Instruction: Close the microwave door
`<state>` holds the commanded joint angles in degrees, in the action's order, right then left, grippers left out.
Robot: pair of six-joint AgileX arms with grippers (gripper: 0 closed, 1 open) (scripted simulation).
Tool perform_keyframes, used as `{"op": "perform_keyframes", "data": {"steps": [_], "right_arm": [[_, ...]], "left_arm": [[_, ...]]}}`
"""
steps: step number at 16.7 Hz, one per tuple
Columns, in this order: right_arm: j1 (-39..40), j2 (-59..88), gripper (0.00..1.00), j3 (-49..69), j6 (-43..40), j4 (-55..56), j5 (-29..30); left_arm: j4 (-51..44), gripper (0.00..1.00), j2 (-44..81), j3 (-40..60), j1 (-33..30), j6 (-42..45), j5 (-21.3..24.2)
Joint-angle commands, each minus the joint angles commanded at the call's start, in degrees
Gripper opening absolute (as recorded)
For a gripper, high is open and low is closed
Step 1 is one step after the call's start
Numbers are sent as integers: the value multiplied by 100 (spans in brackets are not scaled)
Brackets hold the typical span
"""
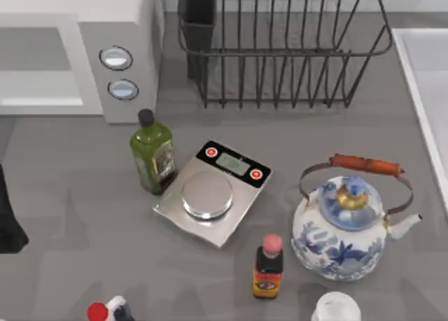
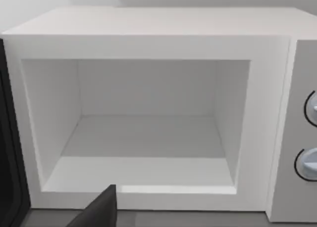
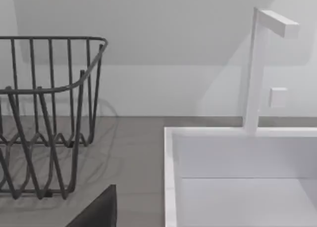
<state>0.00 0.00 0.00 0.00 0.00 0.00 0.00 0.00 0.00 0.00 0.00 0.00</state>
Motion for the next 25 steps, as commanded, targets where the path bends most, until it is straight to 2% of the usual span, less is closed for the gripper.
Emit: {"op": "perform_keyframes", "data": {"steps": [1, 14, 25], "right_arm": [[0, 0, 100, 0, 0, 0, 0], [0, 0, 100, 0, 0, 0, 0], [0, 0, 100, 0, 0, 0, 0]], "left_arm": [[0, 100, 0, 0, 0, 0, 0], [0, 2, 0, 0, 0, 0, 0], [-48, 0, 5, 54, -104, 0, -104]]}}
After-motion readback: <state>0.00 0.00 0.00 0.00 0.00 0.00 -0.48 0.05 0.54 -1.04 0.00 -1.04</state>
